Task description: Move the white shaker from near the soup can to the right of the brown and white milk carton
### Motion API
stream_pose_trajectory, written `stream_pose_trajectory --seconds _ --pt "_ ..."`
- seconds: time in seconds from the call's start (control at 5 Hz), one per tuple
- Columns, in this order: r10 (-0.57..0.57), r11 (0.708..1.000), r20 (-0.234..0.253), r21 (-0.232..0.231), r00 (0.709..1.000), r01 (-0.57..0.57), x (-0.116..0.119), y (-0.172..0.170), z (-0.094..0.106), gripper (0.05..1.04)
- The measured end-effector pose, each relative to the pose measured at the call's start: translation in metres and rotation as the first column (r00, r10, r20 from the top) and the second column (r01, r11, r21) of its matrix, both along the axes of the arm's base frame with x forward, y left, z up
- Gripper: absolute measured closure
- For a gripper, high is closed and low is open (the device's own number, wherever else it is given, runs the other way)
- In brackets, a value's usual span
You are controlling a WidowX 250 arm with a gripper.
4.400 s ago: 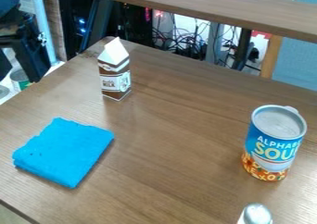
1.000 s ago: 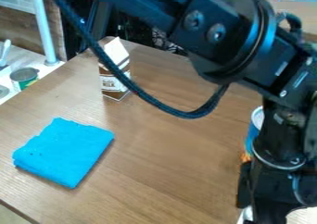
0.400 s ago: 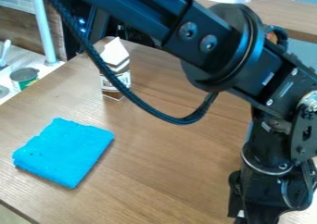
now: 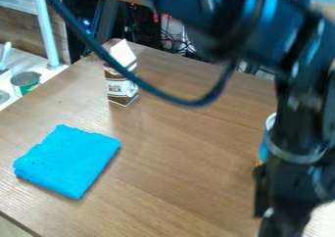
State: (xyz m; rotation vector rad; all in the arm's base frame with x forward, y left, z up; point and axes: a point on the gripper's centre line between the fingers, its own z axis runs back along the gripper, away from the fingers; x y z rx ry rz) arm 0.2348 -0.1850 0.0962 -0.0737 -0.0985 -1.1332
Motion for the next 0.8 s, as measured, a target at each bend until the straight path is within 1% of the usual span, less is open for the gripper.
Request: stream_pose_trajectory --seconds 0.2,0.4,0.6,0.8 --pt "0.043 0.998 0.042 -0.038 0.998 -0.041 0.02 0.0 0.037 0.444" --pt "0.107 0.99 0.093 -0.1 0.99 -0.098 0.037 0.009 0.074 0.444" --pt "0.226 0.969 0.122 -0.132 0.966 -0.21 0.06 0.033 0.1 0.444" --pt "0.35 0.933 0.138 -0.141 0.926 -0.332 0.083 0.066 0.119 0.444"
